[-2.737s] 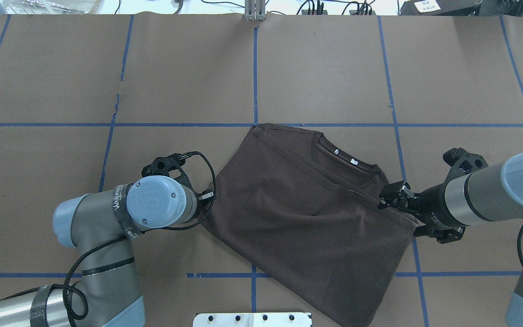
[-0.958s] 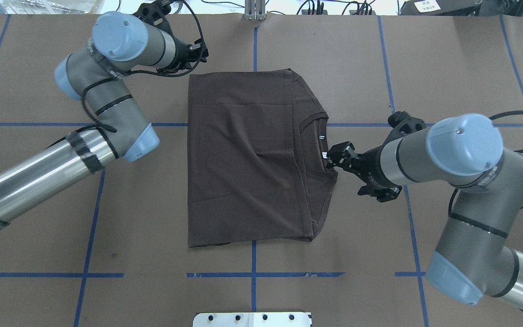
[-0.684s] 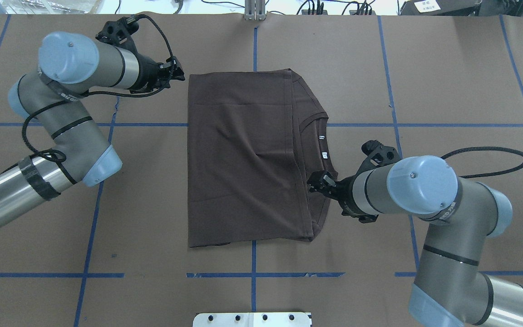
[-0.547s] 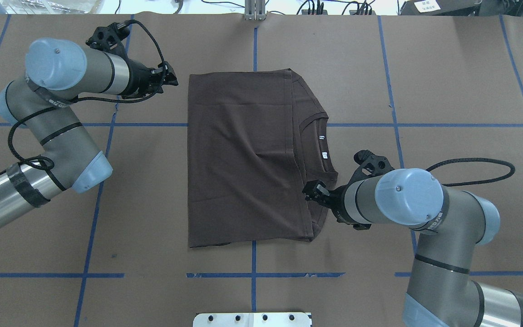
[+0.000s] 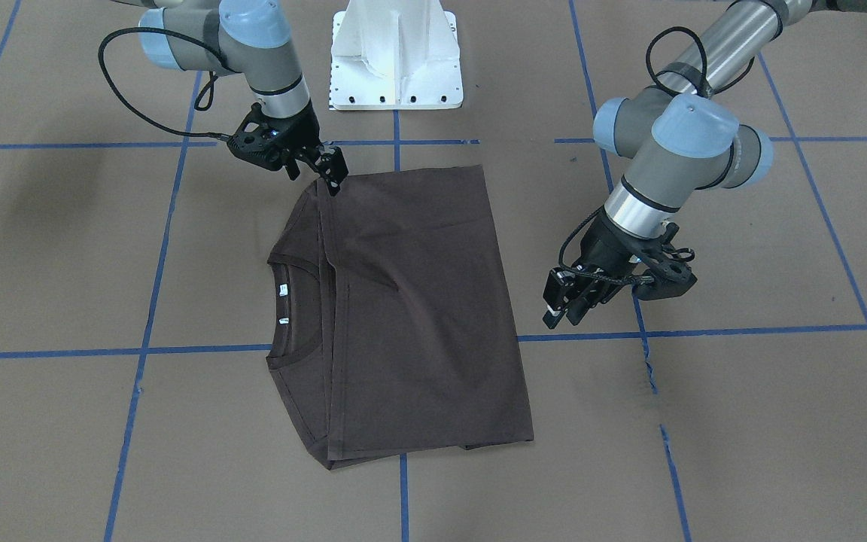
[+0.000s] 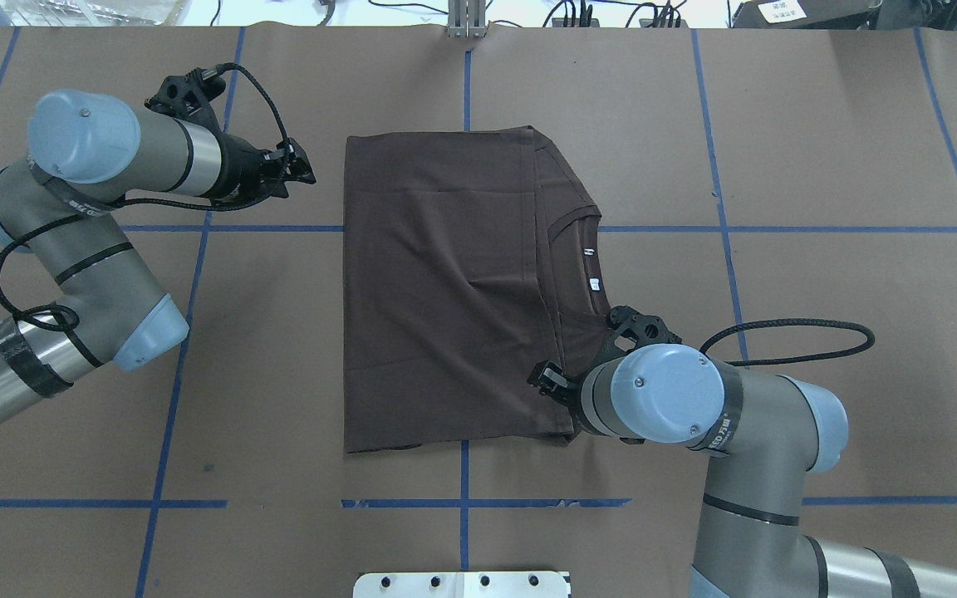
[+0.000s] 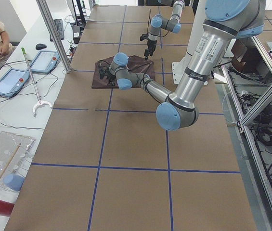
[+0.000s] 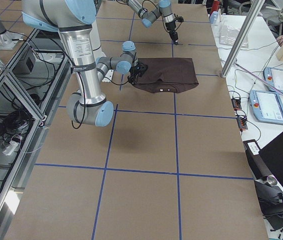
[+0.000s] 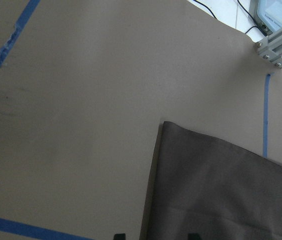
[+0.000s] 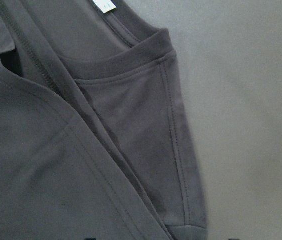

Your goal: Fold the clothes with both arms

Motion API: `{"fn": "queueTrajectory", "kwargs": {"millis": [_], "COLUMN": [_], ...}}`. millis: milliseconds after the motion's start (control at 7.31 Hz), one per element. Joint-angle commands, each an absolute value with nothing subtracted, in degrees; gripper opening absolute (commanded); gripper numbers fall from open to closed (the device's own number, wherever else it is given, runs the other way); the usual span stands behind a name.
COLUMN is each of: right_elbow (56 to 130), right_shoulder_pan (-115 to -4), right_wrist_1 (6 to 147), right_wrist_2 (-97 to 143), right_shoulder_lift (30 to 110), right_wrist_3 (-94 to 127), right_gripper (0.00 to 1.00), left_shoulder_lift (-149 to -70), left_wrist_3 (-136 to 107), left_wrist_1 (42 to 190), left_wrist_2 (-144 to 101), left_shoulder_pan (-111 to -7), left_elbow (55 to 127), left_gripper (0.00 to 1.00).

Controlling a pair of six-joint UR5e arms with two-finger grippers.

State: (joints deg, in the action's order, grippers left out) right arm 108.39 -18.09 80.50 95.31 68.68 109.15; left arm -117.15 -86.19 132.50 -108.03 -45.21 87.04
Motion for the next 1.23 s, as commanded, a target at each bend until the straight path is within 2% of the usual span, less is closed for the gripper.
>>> {"fn": "queueTrajectory", "kwargs": {"millis": [0,411,547,684,1095], "right_elbow": [107.58,106.09,106.08,106.00,106.00], "right_shoulder_pan": [-17.40,-17.14,-17.14,-17.14,-16.61], "right_wrist_1": [81.30,81.04,81.04,81.04,81.30], "right_wrist_2": [95.27,95.54,95.54,95.54,95.62], "right_shoulder_lift": [68.38,68.29,68.29,68.29,68.38], "right_wrist_3": [109.16,109.16,109.16,109.16,109.07], "right_gripper": [0.88,0.79,0.73,0.60,0.58], "left_shoulder_lift": [-117.16,-117.07,-117.07,-116.98,-115.14], "left_wrist_3": [-86.13,-86.05,-86.13,-86.13,-86.13], "left_wrist_1": [132.54,132.54,132.54,132.54,132.45], "left_wrist_2": [-108.63,-108.72,-108.98,-109.33,-109.34], "left_shoulder_pan": [-45.26,-45.26,-45.26,-45.26,-45.26], "left_elbow": [87.19,87.71,87.71,88.50,90.78], "left_gripper": [0.52,0.52,0.52,0.52,0.52]}}
